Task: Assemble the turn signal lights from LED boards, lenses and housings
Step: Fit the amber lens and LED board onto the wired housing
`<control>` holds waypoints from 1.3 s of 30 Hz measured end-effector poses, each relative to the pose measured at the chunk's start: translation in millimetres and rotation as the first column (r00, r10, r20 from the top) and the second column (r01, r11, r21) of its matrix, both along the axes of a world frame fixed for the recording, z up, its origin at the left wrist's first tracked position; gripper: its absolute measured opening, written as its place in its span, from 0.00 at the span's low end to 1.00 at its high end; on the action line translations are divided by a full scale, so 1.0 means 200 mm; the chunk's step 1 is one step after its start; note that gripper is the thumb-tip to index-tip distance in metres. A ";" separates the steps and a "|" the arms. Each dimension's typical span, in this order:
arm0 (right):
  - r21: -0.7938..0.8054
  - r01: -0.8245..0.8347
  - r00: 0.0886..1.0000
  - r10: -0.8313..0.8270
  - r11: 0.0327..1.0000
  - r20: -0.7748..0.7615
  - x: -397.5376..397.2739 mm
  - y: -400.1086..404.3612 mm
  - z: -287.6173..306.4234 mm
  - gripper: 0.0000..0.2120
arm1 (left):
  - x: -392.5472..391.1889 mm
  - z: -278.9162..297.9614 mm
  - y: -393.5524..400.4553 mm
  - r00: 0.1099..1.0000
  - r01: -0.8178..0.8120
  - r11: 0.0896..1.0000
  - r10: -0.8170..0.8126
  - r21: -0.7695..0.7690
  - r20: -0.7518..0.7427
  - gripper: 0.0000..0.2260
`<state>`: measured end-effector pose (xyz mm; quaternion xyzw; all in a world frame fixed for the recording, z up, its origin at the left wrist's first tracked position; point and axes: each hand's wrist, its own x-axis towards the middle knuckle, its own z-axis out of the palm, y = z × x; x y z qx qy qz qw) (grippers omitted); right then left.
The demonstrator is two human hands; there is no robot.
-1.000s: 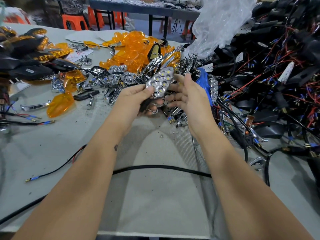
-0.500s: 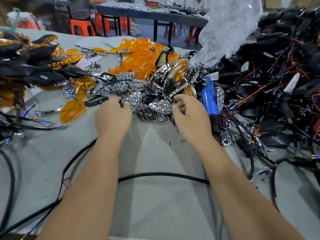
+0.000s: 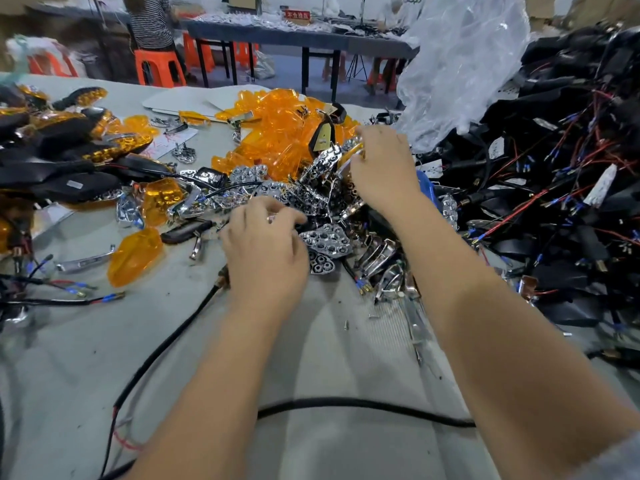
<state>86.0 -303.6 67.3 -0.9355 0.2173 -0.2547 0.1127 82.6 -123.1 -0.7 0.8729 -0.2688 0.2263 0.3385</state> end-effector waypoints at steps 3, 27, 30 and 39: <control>-0.057 -0.008 1.000 0.009 0.998 0.002 0.12 0.00 0.01 0.20 | 0.00 -0.02 -0.02 0.999 0.045 0.999 -0.045 0.000 0.026 0.10; -0.209 -0.145 0.987 0.127 0.967 -0.096 0.27 0.21 -0.13 0.12 | 0.00 0.05 -0.02 0.912 -0.107 0.777 -0.171 -0.620 -0.372 0.16; -0.241 -0.084 0.977 0.127 0.967 0.170 0.09 0.23 -0.10 0.12 | -0.02 0.05 -0.04 0.903 -0.060 0.715 -0.259 -0.696 -0.343 0.10; -0.044 -0.260 0.958 0.263 0.965 0.115 -0.38 0.37 -0.15 0.10 | -0.07 0.03 -0.02 0.971 0.155 0.892 -0.217 -0.425 -0.101 0.16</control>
